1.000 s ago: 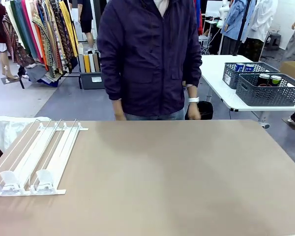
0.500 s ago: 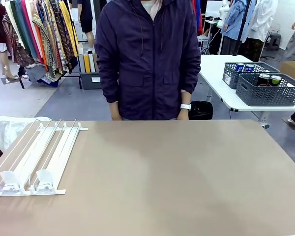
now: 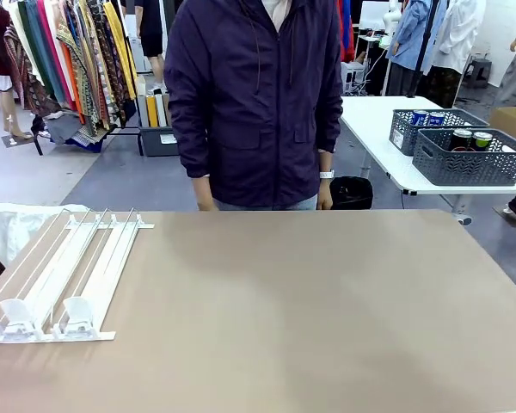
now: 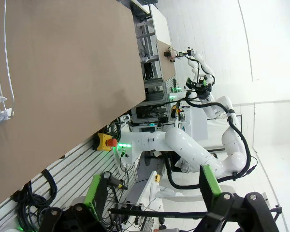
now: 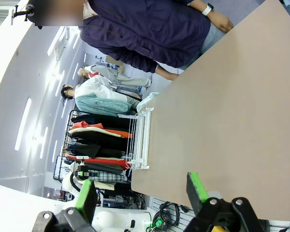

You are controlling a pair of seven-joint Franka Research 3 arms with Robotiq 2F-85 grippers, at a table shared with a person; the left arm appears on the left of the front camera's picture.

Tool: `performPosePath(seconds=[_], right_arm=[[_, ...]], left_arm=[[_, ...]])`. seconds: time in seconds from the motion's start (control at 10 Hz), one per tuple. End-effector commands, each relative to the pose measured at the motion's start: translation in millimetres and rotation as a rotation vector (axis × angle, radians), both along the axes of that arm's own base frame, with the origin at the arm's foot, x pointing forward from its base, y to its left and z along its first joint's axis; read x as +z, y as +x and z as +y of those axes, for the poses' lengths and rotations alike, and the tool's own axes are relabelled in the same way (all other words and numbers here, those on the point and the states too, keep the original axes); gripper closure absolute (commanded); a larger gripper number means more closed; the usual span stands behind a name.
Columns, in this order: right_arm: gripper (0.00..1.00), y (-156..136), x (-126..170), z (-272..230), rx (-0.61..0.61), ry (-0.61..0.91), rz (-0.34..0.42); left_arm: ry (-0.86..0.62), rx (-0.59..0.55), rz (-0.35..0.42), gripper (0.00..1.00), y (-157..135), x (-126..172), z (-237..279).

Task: Retrieve and store the cans from the dispenser.
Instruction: Pick up one can from the Automatic Can Dispenser and place it in the middle of the table.

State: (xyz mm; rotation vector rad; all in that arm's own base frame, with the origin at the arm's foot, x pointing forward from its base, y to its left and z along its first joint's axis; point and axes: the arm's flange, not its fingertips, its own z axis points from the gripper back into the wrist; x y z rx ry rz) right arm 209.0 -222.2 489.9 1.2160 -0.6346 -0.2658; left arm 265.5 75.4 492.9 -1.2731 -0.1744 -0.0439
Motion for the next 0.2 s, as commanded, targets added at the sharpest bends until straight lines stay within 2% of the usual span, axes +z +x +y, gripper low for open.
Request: performPosePath(seconds=[0.0,0.1], right_arm=[[0.0,1.6,2.6,-1.4,0.004,0.006,-0.034],[0.0,1.6,2.6,-1.4,0.004,0.006,-0.034]], left_arm=[[-0.017,-0.001,-0.014,0.0,0.4,1.2,-0.4],[-0.017,-0.001,-0.014,0.0,0.4,1.2,-0.4]])
